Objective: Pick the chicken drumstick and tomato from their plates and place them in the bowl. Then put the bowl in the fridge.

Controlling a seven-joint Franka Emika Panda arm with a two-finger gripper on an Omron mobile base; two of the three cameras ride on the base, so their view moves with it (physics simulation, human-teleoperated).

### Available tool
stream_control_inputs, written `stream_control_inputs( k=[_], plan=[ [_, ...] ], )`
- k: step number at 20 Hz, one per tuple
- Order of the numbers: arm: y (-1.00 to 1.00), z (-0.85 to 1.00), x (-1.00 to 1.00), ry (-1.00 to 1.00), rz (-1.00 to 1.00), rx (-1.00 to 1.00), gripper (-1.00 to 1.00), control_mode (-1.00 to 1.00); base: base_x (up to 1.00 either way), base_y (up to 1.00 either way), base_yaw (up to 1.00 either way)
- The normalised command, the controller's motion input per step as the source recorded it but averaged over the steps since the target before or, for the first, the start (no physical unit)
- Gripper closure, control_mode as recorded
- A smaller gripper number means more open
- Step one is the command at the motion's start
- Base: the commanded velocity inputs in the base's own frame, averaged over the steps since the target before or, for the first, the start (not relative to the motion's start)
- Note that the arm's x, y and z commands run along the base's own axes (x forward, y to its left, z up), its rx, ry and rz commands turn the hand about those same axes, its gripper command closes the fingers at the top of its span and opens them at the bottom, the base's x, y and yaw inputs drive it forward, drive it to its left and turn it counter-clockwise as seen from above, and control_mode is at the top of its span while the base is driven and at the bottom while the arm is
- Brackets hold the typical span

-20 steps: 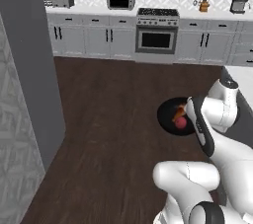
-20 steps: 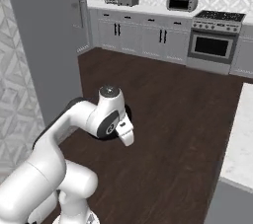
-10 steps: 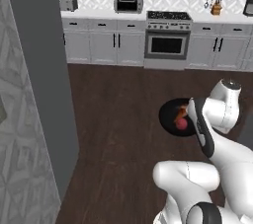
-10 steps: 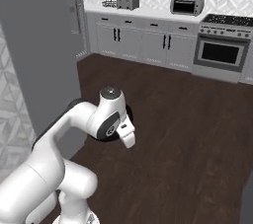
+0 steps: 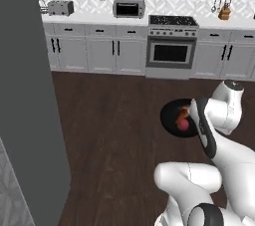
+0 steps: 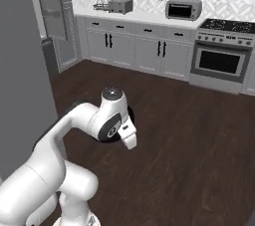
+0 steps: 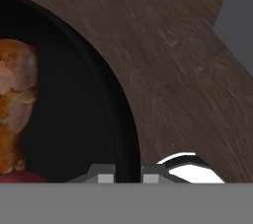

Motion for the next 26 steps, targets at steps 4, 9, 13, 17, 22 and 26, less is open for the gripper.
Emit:
stream_control_inputs(
  k=[4, 9, 13, 17, 22, 26],
  plan=[
    [0.0, 0.0, 0.0, 0.0, 0.0, 0.0, 1.0, 1.0, 1.0, -0.01, 0.04],
    [0.0, 0.0, 0.0, 0.0, 0.0, 0.0, 1.0, 1.0, 1.0, 0.0, 0.1],
    [0.0, 0.0, 0.0, 0.0, 0.0, 0.0, 1.0, 1.0, 1.0, 0.0, 0.13],
    [0.0, 0.0, 0.0, 0.0, 0.0, 0.0, 1.0, 1.0, 1.0, 0.04, 0.09],
    [0.0, 0.0, 0.0, 0.0, 0.0, 0.0, 1.0, 1.0, 1.0, 0.1, 0.14],
    [0.0, 0.0, 0.0, 0.0, 0.0, 0.0, 1.0, 1.0, 1.0, 0.08, 0.33]
  ],
)
